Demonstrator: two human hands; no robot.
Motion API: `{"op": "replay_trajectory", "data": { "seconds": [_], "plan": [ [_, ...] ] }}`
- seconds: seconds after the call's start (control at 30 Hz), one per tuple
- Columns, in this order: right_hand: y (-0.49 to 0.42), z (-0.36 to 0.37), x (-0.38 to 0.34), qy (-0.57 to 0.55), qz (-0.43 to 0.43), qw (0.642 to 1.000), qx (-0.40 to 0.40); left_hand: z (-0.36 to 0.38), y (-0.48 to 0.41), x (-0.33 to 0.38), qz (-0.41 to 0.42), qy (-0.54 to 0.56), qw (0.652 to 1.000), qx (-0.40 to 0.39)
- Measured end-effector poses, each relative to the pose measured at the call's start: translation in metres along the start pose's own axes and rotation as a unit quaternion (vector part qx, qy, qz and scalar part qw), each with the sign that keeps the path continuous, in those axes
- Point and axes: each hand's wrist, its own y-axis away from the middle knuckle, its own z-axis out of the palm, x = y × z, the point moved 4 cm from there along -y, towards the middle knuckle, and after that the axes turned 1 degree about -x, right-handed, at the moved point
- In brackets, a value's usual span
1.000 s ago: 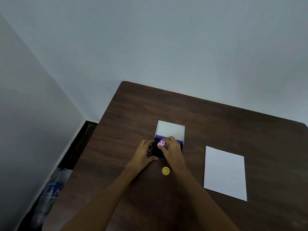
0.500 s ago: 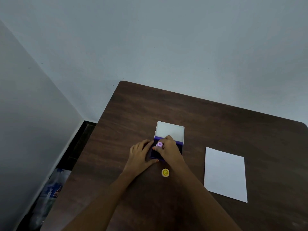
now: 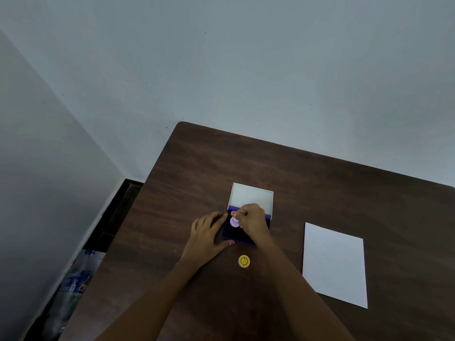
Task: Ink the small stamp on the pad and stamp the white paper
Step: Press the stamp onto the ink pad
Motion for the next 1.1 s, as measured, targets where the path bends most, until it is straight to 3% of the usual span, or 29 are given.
{"op": "replay_trajectory", "data": {
  "seconds": [0.53, 0.7, 0.8, 0.87, 0.93, 1.0, 1.1],
  "plan": [
    [0.008, -0.002, 0.006, -0.037, -0.018, 0.998, -0.055, -0.003, 0.0, 0.003, 0.012, -0.003, 1.0, 0.02],
    [0.011, 0.004, 0.006, -0.006, -0.044, 0.999, -0.022, -0.002, 0.0, 0.003, -0.013, 0.003, 1.0, -0.029],
    [0.019, -0.004, 0.015, -0.074, -0.032, 0.996, 0.03, -0.009, 0.0, 0.006, -0.024, 0.017, 0.999, -0.044],
    [0.024, -0.015, 0.027, -0.188, 0.009, 0.98, 0.056, -0.016, -0.002, 0.008, -0.054, 0.032, 0.998, -0.023],
    [0.03, -0.028, 0.044, -0.324, 0.062, 0.942, 0.063, -0.023, -0.004, 0.015, -0.079, 0.047, 0.996, 0.018],
    [0.036, -0.045, 0.059, -0.43, 0.089, 0.895, 0.078, -0.026, -0.01, 0.035, -0.049, 0.047, 0.997, 0.048],
    [0.048, -0.076, 0.084, -0.531, 0.104, 0.833, 0.114, -0.015, -0.021, 0.079, 0.036, 0.058, 0.997, 0.03]
  ]
}}
